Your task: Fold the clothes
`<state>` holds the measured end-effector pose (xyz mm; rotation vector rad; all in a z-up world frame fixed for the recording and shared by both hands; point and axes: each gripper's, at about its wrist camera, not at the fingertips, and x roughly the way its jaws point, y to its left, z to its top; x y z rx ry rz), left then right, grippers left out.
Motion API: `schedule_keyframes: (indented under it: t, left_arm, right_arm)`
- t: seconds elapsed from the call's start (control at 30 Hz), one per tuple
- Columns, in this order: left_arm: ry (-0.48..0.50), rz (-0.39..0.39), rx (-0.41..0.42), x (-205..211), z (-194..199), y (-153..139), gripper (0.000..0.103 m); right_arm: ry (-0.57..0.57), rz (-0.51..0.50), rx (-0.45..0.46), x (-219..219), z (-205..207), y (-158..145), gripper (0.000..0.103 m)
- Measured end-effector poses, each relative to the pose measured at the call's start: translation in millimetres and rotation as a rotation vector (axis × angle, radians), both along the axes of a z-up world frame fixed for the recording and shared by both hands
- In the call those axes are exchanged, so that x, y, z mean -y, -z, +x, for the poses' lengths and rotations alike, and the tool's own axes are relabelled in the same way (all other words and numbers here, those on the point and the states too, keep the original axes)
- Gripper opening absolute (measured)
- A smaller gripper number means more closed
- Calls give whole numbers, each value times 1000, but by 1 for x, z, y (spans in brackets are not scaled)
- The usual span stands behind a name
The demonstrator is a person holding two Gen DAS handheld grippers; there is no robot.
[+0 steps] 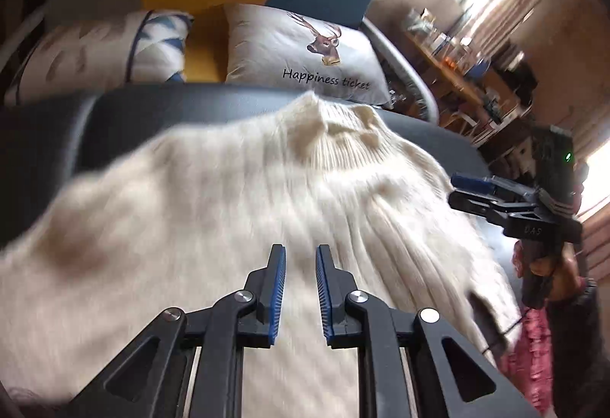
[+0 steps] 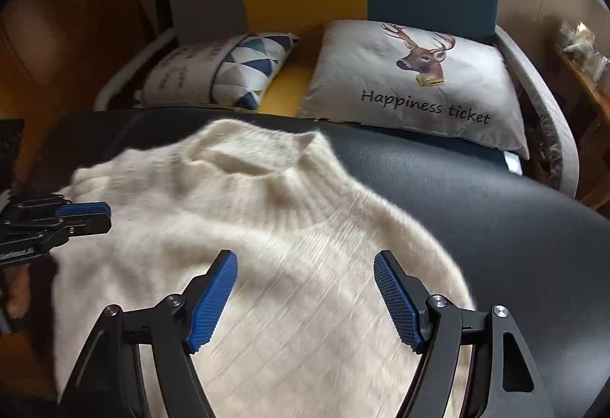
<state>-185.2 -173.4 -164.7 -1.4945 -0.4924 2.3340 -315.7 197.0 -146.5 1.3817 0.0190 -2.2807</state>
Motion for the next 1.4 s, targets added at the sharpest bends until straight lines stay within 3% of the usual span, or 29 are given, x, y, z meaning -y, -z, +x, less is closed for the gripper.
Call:
schedule_keyframes:
  t: [0.1, 0.17, 0.2, 0.27, 0.33, 0.37, 0.4, 0.47, 0.53, 0.6, 0.67, 0.83, 0.87, 0.93, 0.97, 1.03, 1.07, 1.13, 1.2, 1.3, 1.4]
  left_arm:
    - [-56, 75, 26, 32, 63, -4, 17]
    - [-99, 88, 56, 49, 112, 4, 17]
    - [-117, 107, 67, 54, 131, 8, 18]
    - [-137, 145, 89, 59, 166, 15, 19]
    - [-160, 136, 87, 56, 193, 20, 20]
    - [-163, 155, 90, 54, 203, 22, 22]
    - [-167, 176, 94, 51, 211, 25, 24]
    - [-179, 217, 110, 45, 223, 31, 29]
    - [-169, 195, 112, 34, 228, 33, 31]
    - [-150, 187, 110, 23, 231, 36, 36]
    - [-147, 154, 103, 13, 230, 39, 37]
    - [-156, 78, 76, -10, 227, 35, 38]
    - [-147, 34, 68, -17, 227, 33, 37]
    - [-131, -53, 53, -30, 225, 31, 22]
    - [-128, -81, 50, -35, 224, 31, 7]
    - [-149, -55, 68, -31, 221, 33, 6]
    - [-156, -48, 74, -28, 219, 33, 5]
    - [-172, -73, 72, -18, 216, 28, 4]
    - [-203, -96, 65, 0, 213, 20, 4]
    - [-247, -142, 51, 29, 208, 6, 3]
    - [-256, -194, 63, 49, 206, 1, 3]
  right_arm:
    - [-29, -89, 52, -19, 68, -17, 75]
    - [-37, -17, 60, -24, 112, -15, 70]
    - [-41, 23, 64, -26, 134, -14, 48]
    - [-28, 63, 106, -32, 168, -1, 13]
    - [-12, 30, 163, -41, 189, 17, 15]
    - [8, 27, 170, -46, 195, 25, 25]
    - [30, 30, 173, -50, 201, 33, 43]
    - [68, 14, 177, -56, 211, 42, 58]
    - [86, 5, 175, -58, 219, 47, 61]
    - [93, 1, 169, -59, 224, 50, 77]
    - [102, 6, 170, -62, 229, 53, 86]
    - [128, -25, 155, -67, 235, 57, 89]
    - [120, -17, 147, -64, 237, 58, 92]
    - [81, 36, 123, -55, 241, 60, 95]
    - [65, 72, 114, -50, 242, 61, 96]
    - [36, 149, 97, -40, 246, 63, 96]
    - [36, 176, 92, -36, 246, 63, 93]
    - [38, 174, 84, -36, 248, 58, 72]
    - [44, 153, 76, -38, 249, 51, 23]
    - [52, 144, 61, -39, 256, 44, 20]
    - [66, 41, 90, -43, 269, 39, 20]
